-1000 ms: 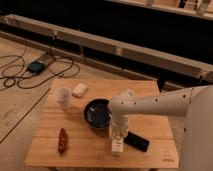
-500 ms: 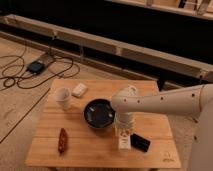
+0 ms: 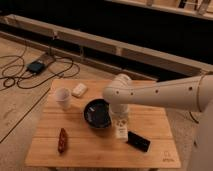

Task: Place the bottle in the ceramic bowl

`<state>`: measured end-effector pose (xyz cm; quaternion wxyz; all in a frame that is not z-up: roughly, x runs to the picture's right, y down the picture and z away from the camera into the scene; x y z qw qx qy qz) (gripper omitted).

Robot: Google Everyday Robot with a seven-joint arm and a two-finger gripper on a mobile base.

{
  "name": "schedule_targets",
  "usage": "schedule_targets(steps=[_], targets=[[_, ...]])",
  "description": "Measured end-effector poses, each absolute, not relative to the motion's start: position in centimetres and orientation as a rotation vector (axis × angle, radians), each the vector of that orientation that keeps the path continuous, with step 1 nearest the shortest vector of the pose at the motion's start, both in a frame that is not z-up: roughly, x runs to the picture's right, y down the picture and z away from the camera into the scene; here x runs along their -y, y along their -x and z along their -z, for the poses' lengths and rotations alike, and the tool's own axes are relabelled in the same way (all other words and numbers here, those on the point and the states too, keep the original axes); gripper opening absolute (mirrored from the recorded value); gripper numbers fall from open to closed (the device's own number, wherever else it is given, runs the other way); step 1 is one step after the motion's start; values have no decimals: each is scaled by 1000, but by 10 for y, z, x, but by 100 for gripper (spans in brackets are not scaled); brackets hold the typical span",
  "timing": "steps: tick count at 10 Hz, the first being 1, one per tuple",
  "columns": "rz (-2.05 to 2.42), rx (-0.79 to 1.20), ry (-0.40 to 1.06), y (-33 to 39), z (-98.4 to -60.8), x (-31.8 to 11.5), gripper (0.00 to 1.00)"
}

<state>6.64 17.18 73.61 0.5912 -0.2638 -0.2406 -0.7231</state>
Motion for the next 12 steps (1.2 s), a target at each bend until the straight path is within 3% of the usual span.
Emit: schedule_targets(steps=[4,9,10,12], targets=[[1814,574,544,-30,-759,-126,0],[1889,626,471,-10,-803,-108,1],[1900,639,443,-5,-813,-107,5],[1919,666,375,7,-832,-108,25]])
